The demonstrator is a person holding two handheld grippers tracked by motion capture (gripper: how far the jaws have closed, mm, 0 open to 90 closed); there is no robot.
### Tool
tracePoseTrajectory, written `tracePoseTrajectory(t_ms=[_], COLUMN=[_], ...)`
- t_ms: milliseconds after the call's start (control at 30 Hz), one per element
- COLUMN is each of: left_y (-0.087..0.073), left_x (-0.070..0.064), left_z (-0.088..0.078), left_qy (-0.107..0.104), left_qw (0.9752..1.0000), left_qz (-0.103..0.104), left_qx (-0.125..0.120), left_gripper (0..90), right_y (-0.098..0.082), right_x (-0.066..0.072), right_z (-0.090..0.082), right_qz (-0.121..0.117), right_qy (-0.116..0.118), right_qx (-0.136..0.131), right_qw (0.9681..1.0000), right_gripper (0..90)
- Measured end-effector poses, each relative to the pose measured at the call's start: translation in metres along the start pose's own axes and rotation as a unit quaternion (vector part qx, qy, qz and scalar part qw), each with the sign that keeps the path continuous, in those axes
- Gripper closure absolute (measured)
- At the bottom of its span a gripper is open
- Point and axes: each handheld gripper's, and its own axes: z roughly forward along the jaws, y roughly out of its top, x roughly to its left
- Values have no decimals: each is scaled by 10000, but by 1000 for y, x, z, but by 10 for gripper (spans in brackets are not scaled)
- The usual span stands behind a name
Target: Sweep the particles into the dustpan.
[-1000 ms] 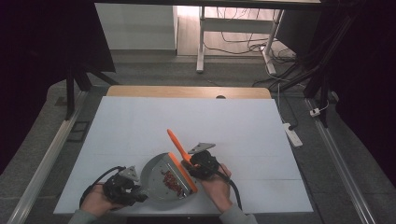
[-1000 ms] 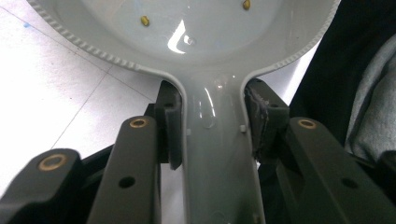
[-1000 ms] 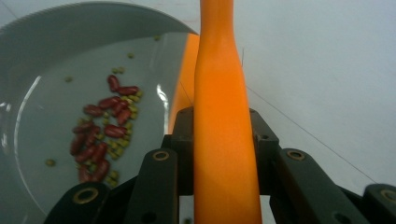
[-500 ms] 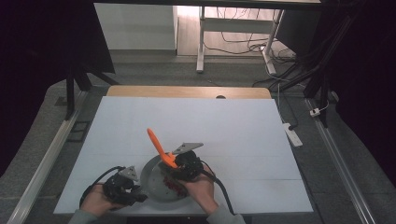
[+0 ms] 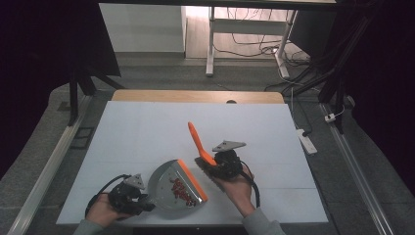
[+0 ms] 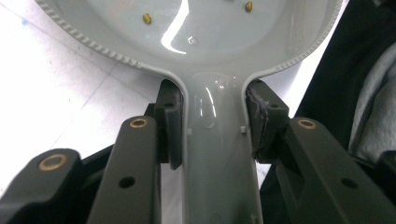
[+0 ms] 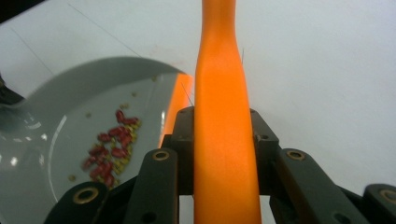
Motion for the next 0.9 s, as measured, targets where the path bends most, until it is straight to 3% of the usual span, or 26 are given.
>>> tracePoseTrajectory(t_ms=[333, 533, 733, 900], left_y=[-3, -3, -4, -3], left_x=[-4, -6, -6, -6], left_z=[4, 2, -1, -1], left_qy=[187, 319, 345, 371], left_qw=[9994, 9986, 9967, 9962], left_qz=[-41, -90, -268, -321], left_qx=[-288, -421, -683, -724], left_gripper=[618, 617, 618, 618], right_y=[-19, -26, -31, -34], right_x=[-21, -29, -38, -40], right_z=[-22, -37, -46, -52], right_qz=[-96, -321, -438, -616], right_qy=[-36, 136, 226, 324], right_qx=[-165, -286, -338, -355], right_qw=[9998, 9990, 9982, 9969], right_gripper=[709, 709, 708, 708])
